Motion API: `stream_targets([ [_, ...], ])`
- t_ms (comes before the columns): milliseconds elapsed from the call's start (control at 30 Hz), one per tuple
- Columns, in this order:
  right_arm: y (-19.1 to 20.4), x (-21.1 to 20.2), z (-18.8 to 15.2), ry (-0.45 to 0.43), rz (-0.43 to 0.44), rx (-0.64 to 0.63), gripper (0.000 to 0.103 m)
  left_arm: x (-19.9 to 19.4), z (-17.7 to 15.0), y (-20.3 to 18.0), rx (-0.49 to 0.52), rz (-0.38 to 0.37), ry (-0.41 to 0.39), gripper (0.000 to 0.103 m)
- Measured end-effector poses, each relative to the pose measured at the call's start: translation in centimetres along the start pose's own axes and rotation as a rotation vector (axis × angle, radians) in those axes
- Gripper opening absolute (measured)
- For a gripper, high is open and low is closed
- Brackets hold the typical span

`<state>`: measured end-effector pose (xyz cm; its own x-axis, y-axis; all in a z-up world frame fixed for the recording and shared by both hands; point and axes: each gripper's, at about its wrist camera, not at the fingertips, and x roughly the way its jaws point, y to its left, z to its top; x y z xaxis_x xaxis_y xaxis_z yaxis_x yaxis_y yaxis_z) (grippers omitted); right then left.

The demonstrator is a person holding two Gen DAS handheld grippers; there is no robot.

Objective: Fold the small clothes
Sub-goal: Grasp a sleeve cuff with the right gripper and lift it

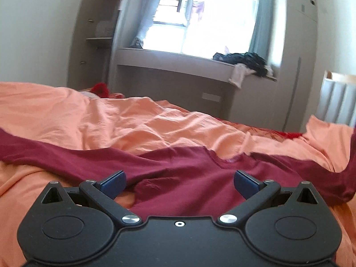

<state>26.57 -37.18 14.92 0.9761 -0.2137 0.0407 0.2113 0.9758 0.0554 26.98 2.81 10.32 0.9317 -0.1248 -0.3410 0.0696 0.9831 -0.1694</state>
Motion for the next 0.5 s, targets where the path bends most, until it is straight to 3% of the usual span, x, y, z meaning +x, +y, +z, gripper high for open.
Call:
stream_targets([
  [267,13.8,-1.7,-1.2,0.006,0.262,-0.148,0.008,-1.5,0.8,3.5,-0.051,0.151,-0.033,0.103],
  [500,24.1,-5.5,-7.2,0.124,0.464,-0.394,0.008,-1.9,0.9,6.0,-0.062,0.251,-0.035,0.103],
])
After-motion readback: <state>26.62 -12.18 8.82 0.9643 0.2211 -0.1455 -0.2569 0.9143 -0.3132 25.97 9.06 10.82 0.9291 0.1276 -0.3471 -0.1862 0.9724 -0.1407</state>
